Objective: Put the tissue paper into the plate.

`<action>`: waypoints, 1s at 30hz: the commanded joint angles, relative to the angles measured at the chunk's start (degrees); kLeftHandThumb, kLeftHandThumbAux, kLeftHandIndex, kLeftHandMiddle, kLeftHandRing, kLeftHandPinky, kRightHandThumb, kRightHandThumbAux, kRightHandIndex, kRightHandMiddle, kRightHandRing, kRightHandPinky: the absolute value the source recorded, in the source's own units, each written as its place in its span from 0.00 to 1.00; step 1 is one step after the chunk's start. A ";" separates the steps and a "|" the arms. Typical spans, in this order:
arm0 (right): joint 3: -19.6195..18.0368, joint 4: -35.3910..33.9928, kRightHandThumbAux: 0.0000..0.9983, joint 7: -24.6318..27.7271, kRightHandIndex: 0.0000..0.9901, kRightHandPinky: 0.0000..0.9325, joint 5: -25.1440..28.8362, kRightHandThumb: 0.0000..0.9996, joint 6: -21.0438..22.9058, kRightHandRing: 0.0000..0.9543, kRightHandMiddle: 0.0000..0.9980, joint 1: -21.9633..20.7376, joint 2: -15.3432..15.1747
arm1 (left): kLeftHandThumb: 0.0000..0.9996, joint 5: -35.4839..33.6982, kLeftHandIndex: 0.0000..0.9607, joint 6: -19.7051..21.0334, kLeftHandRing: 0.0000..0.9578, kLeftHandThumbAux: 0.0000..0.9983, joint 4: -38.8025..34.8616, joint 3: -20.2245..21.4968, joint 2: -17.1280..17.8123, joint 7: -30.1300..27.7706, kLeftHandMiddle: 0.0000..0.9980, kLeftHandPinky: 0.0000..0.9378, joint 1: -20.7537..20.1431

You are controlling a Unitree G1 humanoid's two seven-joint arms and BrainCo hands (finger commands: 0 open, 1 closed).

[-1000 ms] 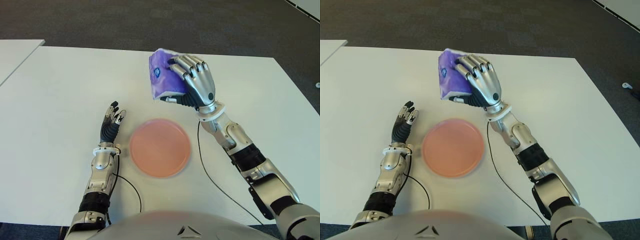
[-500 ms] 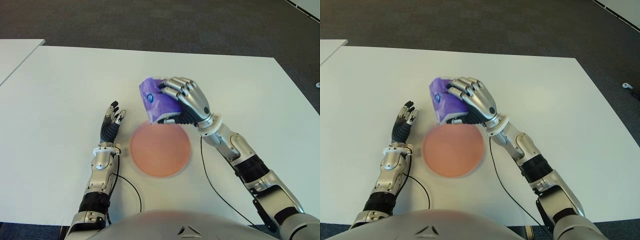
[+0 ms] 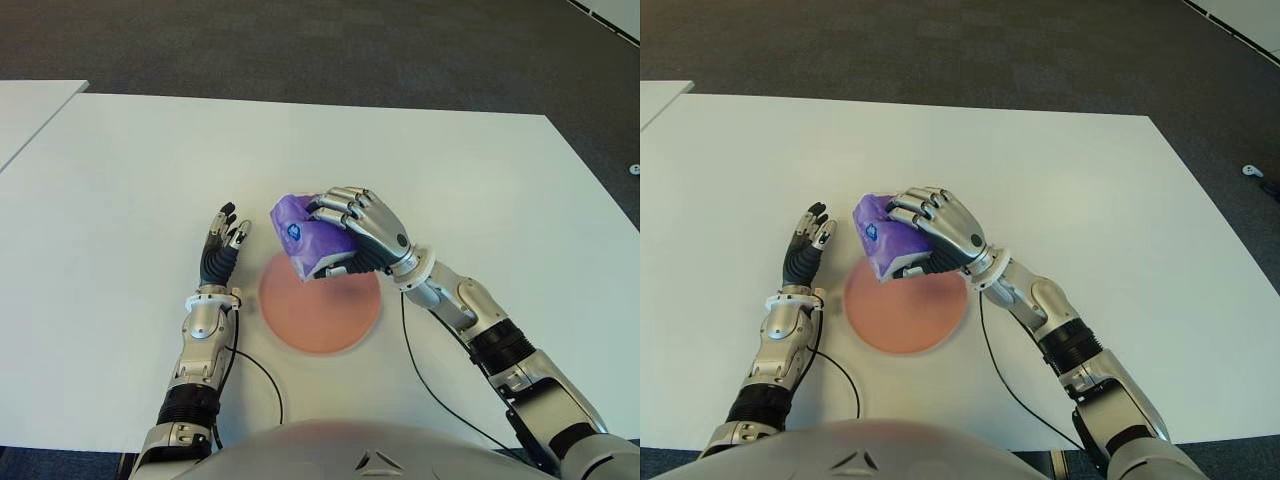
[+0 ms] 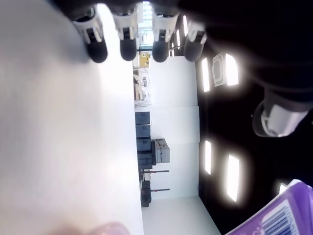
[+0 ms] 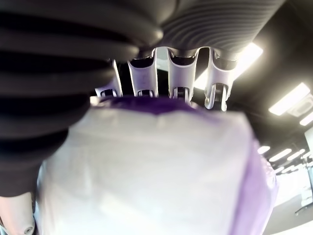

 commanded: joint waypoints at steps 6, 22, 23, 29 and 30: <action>3.23 4.02 0.68 1.70 0.40 0.87 -2.47 0.85 -3.02 0.86 0.54 1.50 1.32 | 0.00 -0.40 0.00 2.62 0.00 0.43 1.86 -0.37 -0.06 -0.59 0.00 0.00 1.59; 3.52 3.30 0.68 11.39 0.40 0.86 0.38 0.85 -4.04 0.85 0.54 3.46 1.21 | 0.00 0.02 0.00 3.87 0.00 0.41 0.89 -0.58 0.29 -0.51 0.00 0.00 1.81; 3.44 3.55 0.68 11.24 0.40 0.86 0.41 0.85 -4.00 0.85 0.54 3.48 1.40 | 0.00 0.08 0.00 4.06 0.00 0.41 0.77 -0.62 0.31 -0.47 0.00 0.00 1.83; 3.24 4.27 0.68 11.02 0.40 0.87 0.60 0.85 -3.95 0.85 0.54 3.61 2.11 | 0.00 0.35 0.00 4.32 0.00 0.39 0.42 -0.73 0.53 -0.45 0.00 0.00 1.96; 3.22 4.34 0.68 11.05 0.40 0.87 0.63 0.85 -3.95 0.85 0.54 3.64 2.19 | 0.00 0.38 0.00 4.31 0.00 0.39 0.42 -0.75 0.56 -0.47 0.00 0.00 1.97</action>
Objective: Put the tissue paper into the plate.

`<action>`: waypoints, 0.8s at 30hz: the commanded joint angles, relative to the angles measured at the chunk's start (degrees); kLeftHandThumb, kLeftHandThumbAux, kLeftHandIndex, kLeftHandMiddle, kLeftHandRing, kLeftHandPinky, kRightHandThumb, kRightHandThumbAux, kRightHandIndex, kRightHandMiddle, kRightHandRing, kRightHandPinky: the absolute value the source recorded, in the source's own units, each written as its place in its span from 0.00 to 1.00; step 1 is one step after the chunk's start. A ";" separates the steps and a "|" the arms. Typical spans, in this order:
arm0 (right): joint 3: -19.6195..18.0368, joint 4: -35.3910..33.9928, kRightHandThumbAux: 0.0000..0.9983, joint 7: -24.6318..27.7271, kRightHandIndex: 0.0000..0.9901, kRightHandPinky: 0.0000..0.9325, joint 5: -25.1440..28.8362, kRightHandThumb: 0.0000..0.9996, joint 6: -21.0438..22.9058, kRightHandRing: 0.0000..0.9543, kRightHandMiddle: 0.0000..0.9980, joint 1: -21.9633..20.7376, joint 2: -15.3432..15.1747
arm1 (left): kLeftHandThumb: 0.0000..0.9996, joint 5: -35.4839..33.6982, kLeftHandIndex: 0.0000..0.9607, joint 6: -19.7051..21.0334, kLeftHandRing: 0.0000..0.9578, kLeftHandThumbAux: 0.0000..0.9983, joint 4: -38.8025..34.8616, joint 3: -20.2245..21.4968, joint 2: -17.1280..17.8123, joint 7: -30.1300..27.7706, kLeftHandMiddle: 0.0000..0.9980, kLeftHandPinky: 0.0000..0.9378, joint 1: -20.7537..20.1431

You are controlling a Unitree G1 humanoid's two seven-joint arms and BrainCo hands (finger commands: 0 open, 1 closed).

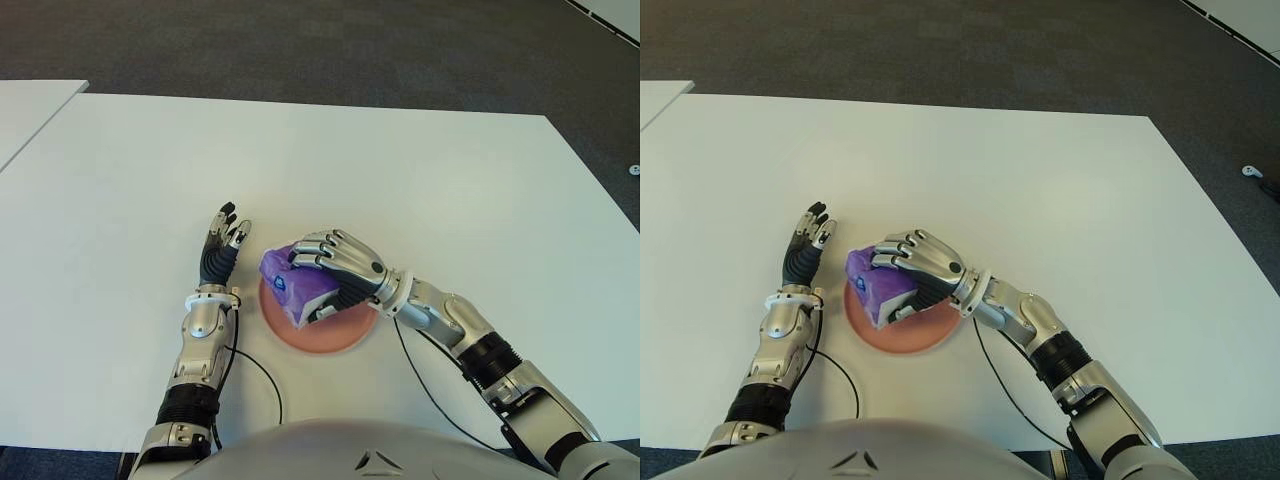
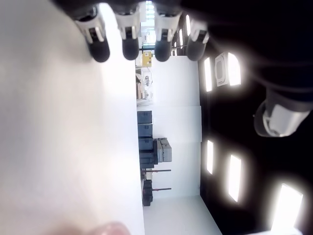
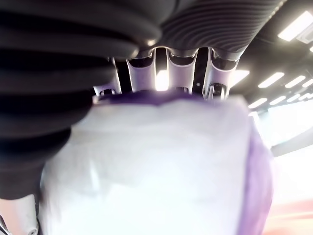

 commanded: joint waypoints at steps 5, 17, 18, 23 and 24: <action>-0.38 1.59 0.68 1.30 0.40 0.87 1.02 0.85 -0.10 0.85 0.54 1.01 0.62 | 0.00 0.40 0.00 2.62 0.00 0.40 1.32 -0.52 0.34 -0.59 0.00 0.00 1.90; -1.30 0.63 0.68 10.76 0.40 0.67 8.00 0.84 0.03 0.69 0.55 1.78 -0.26 | 0.00 0.44 0.00 2.34 0.00 0.41 1.29 -0.30 0.32 -0.19 0.00 0.00 2.13; -1.32 0.30 0.62 11.42 0.34 0.47 7.66 0.66 -0.03 0.51 0.44 1.57 -0.65 | 0.00 0.56 0.00 2.30 0.00 0.40 1.30 -0.33 0.37 -0.16 0.00 0.00 2.15; -1.63 -3.16 0.50 17.02 0.12 0.10 5.62 0.32 0.62 0.12 0.14 0.25 -3.68 | 0.00 0.94 0.00 2.19 0.00 0.39 1.29 -0.47 0.59 -0.22 0.00 0.00 2.23; -1.63 -3.82 0.47 18.18 0.08 0.06 5.22 0.26 1.02 0.08 0.09 0.14 -4.08 | 0.00 0.97 0.00 2.17 0.00 0.39 1.28 -0.47 0.63 -0.24 0.00 0.00 2.26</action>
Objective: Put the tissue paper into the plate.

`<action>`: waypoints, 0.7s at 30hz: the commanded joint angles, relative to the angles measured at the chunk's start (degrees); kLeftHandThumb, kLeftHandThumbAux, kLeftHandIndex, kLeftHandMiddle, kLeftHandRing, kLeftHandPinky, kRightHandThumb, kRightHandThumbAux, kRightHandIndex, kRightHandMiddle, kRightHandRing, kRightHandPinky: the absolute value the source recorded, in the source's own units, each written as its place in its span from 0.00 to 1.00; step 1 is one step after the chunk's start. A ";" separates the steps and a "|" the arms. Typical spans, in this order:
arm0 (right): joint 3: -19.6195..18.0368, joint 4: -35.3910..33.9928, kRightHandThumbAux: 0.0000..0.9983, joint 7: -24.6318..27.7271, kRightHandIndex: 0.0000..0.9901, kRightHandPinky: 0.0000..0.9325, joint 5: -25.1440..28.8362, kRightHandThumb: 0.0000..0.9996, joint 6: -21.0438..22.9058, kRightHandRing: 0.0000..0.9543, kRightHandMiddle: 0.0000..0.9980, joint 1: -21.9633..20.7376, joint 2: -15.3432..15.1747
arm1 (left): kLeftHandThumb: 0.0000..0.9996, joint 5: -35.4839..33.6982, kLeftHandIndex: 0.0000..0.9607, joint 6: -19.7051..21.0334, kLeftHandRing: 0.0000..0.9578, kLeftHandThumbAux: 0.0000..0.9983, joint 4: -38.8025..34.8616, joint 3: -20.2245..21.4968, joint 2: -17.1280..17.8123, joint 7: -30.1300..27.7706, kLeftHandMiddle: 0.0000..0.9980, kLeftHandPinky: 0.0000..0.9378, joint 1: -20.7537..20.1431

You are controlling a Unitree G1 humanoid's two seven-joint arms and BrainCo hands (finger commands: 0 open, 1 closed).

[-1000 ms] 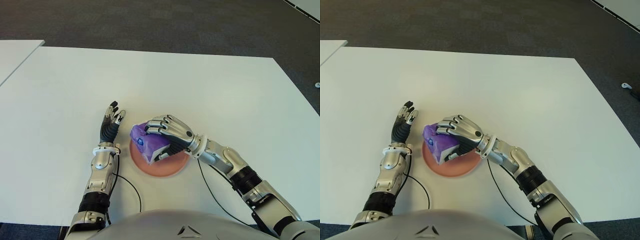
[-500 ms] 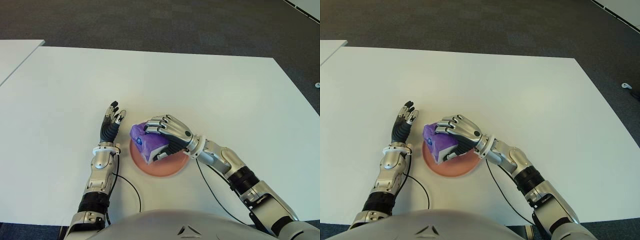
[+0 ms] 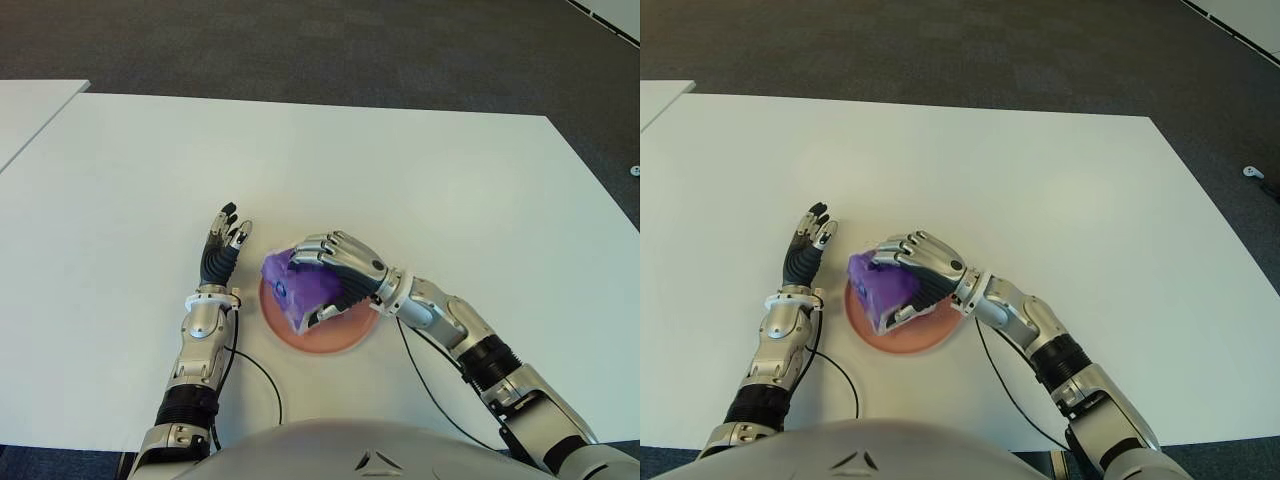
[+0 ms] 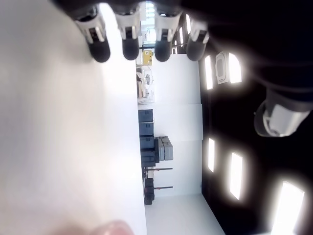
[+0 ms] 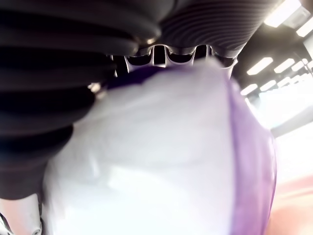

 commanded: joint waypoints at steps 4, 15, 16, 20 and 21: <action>-0.28 -3.95 0.40 8.73 0.02 0.01 -2.55 0.15 2.45 0.02 0.02 -0.53 -3.90 | 0.00 0.25 0.00 2.04 0.00 0.39 1.43 -0.39 0.42 -0.49 0.00 0.00 2.23; -1.46 -5.33 0.29 12.31 0.00 0.00 0.63 0.07 1.78 0.00 0.00 -0.32 -4.71 | 0.00 -0.01 0.00 1.71 0.00 0.41 1.52 -0.36 0.49 -0.53 0.00 0.00 2.26; -1.62 -5.46 0.28 12.56 0.00 0.00 0.93 0.06 1.72 0.00 0.00 -0.32 -4.74 | 0.00 -0.02 0.00 1.62 0.00 0.41 1.58 -0.33 0.53 -0.53 0.00 0.00 2.24; -2.35 -5.97 0.28 13.33 0.00 0.00 2.04 0.06 1.40 0.00 0.00 -0.26 -4.84 | 0.00 -0.03 0.00 1.20 0.00 0.42 1.77 -0.26 0.63 -0.58 0.00 0.00 2.27; -2.55 -6.07 0.27 13.45 0.00 0.00 2.34 0.06 1.30 0.00 0.00 -0.23 -4.85 | 0.00 -0.05 0.00 1.06 0.00 0.42 1.84 -0.25 0.67 -0.62 0.00 0.00 2.29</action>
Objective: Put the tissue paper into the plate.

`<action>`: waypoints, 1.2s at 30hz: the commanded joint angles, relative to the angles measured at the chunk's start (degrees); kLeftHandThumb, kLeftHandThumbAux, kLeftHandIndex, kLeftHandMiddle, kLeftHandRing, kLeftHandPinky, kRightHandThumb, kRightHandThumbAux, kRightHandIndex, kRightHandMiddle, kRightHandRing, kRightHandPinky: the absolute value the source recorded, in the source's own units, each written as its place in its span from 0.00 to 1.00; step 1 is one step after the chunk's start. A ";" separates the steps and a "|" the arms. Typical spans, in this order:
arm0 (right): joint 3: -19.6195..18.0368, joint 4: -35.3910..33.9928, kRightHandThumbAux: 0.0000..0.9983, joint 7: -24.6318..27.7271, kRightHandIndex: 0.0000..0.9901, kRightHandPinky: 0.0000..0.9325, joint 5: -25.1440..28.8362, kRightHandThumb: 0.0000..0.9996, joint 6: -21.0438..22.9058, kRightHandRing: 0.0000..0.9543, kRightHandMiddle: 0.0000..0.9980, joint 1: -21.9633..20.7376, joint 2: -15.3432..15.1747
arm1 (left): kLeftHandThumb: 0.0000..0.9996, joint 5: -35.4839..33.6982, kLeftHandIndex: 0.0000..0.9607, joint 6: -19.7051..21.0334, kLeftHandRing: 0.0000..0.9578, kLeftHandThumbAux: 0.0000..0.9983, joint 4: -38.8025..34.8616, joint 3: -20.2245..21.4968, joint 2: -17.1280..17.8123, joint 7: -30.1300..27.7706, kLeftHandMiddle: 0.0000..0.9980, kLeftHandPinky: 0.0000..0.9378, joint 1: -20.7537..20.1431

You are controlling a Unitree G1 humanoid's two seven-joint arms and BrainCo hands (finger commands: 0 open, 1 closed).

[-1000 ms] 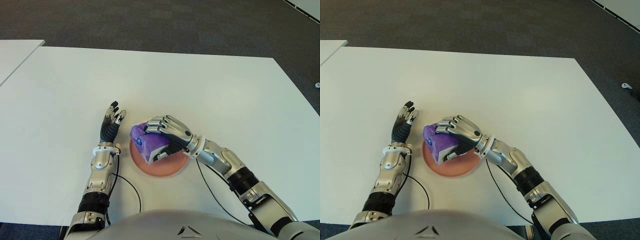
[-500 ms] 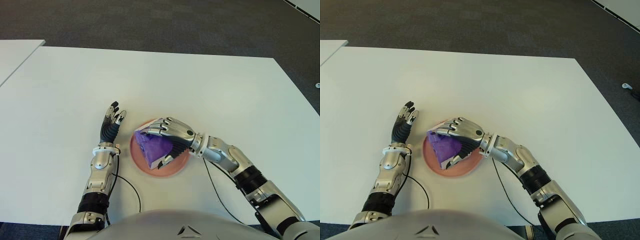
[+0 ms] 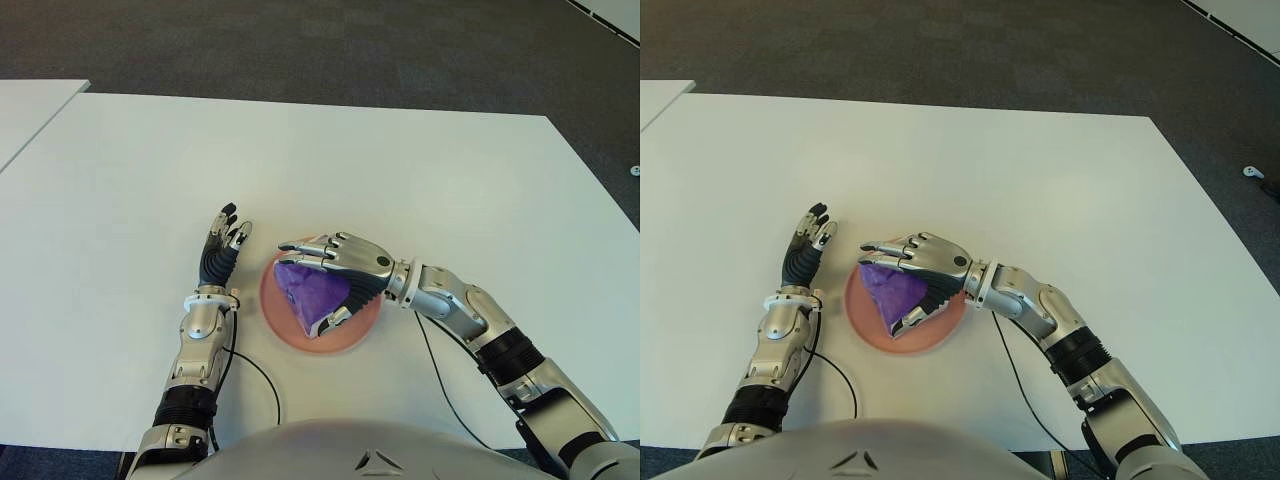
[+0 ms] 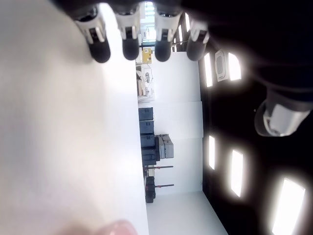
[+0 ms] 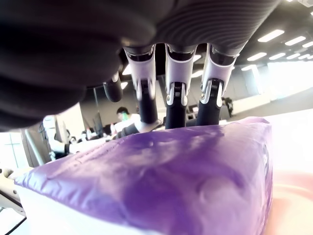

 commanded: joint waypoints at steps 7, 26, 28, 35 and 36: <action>-2.37 -1.62 0.27 3.67 0.00 0.00 4.74 0.06 -0.68 0.00 0.00 0.71 -1.56 | 0.00 -0.36 0.00 0.66 0.00 0.42 2.68 -0.02 0.43 -0.94 0.00 0.00 1.78; -17.19 -1.84 0.26 11.27 0.00 0.00 35.09 0.10 9.32 0.00 0.00 -3.48 2.28 | 0.00 -0.81 0.00 -2.38 0.00 0.41 5.59 0.30 0.75 -1.47 0.00 0.00 0.54; -18.38 2.20 0.25 10.38 0.00 0.00 36.84 0.12 7.57 0.00 0.00 -3.60 4.39 | 0.00 -0.79 0.00 -2.24 0.00 0.40 5.58 0.28 0.76 -1.43 0.00 0.00 0.50; -26.99 15.72 0.25 6.77 0.00 0.00 48.05 0.10 2.87 0.00 0.00 -4.07 12.49 | 0.00 -0.89 0.00 -1.35 0.00 0.39 4.63 0.10 0.53 -1.34 0.00 0.00 0.60; -27.74 16.11 0.26 5.94 0.00 0.00 48.61 0.09 2.53 0.00 0.00 -3.99 13.70 | 0.00 -0.90 0.00 -1.16 0.00 0.39 4.48 0.08 0.51 -1.33 0.00 0.00 0.61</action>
